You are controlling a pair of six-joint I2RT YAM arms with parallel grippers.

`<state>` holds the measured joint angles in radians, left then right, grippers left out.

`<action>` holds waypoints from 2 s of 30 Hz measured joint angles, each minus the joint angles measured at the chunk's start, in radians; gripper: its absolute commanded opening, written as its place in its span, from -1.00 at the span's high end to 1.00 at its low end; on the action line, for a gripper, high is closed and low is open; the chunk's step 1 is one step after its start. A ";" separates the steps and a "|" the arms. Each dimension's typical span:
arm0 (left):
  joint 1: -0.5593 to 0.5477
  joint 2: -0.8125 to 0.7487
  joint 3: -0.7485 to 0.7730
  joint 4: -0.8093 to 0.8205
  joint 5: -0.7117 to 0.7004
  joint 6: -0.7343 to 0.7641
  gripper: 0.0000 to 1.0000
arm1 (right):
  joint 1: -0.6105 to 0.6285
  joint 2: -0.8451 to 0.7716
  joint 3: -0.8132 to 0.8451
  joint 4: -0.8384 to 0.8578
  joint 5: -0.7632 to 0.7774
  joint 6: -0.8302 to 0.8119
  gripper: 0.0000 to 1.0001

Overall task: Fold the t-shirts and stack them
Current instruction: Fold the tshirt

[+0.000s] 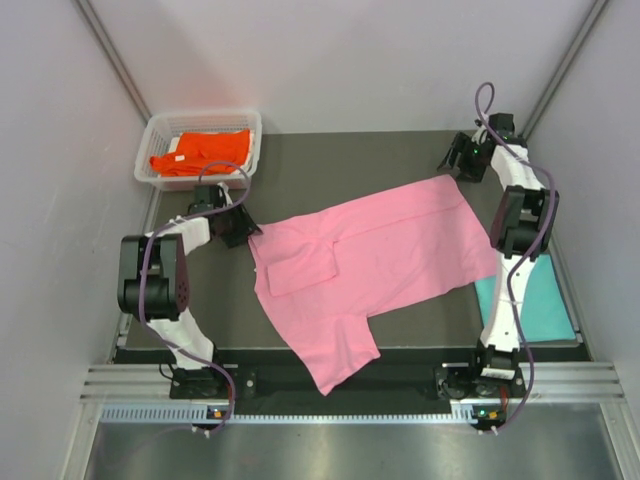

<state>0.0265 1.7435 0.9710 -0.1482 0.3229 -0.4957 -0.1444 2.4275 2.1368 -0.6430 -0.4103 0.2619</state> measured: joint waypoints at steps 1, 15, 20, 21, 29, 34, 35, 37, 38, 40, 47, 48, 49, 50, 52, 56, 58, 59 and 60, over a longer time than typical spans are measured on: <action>0.000 0.008 0.003 0.002 0.002 -0.001 0.09 | 0.000 0.009 0.002 -0.002 0.004 -0.007 -0.35; 0.015 0.040 0.021 -0.016 -0.003 0.011 1.00 | 0.017 0.039 0.005 -0.008 0.027 -0.066 0.34; 0.033 0.048 0.039 -0.037 -0.013 0.016 1.00 | 0.017 0.059 0.007 0.011 0.023 -0.033 0.97; 0.035 0.048 0.040 -0.038 -0.024 0.015 1.00 | 0.017 0.062 0.009 0.015 0.020 -0.025 1.00; 0.048 0.041 0.052 -0.048 -0.105 0.025 0.96 | 0.043 0.083 0.037 0.060 0.021 0.050 0.83; 0.061 0.035 0.075 -0.099 -0.170 0.028 0.25 | 0.077 0.097 0.101 0.052 0.060 0.087 0.19; 0.062 0.028 0.080 -0.115 -0.188 0.029 0.21 | 0.083 0.097 0.119 0.041 0.071 0.093 -0.09; 0.067 -0.002 0.082 -0.160 -0.229 0.028 0.14 | 0.088 0.095 0.152 0.021 0.099 0.099 -0.35; 0.070 -0.026 0.082 -0.193 -0.251 0.027 0.13 | 0.087 0.090 0.159 0.011 0.115 0.100 -0.42; 0.071 -0.081 0.082 -0.249 -0.291 0.027 0.10 | 0.082 0.070 0.164 -0.029 0.162 0.096 -0.49; 0.070 -0.415 0.067 -0.426 -0.329 0.027 0.08 | 0.078 -0.153 0.019 -0.166 0.291 0.097 -0.49; 0.069 -0.470 0.054 -0.438 -0.305 0.023 0.07 | 0.087 -0.219 -0.048 -0.171 0.293 0.099 -0.49; 0.068 -0.512 0.033 -0.441 -0.276 0.014 0.07 | 0.103 -0.296 -0.129 -0.167 0.295 0.103 -0.48; 0.067 -0.560 -0.002 -0.440 -0.239 0.000 0.03 | 0.125 -0.356 -0.199 -0.153 0.292 0.108 -0.47; 0.062 -0.636 -0.084 -0.437 -0.151 -0.034 0.02 | 0.210 -0.494 -0.355 -0.137 0.275 0.123 -0.44; 0.024 -0.695 -0.236 -0.433 -0.018 -0.090 0.01 | 0.448 -0.656 -0.614 -0.023 0.183 0.157 -0.15; 0.008 -0.695 -0.283 -0.428 0.023 -0.110 0.02 | 0.568 -0.697 -0.745 0.062 0.111 0.187 0.05; 0.003 -0.694 -0.301 -0.424 0.043 -0.119 0.03 | 0.614 -0.709 -0.808 0.105 0.076 0.206 0.07; 0.001 -0.691 -0.315 -0.415 0.063 -0.130 0.03 | 0.649 -0.713 -0.860 0.135 0.045 0.224 0.08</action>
<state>0.0277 1.0527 0.6559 -0.5632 0.3859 -0.6262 0.5045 1.7149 1.2770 -0.5083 -0.3649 0.4862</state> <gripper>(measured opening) 0.490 0.485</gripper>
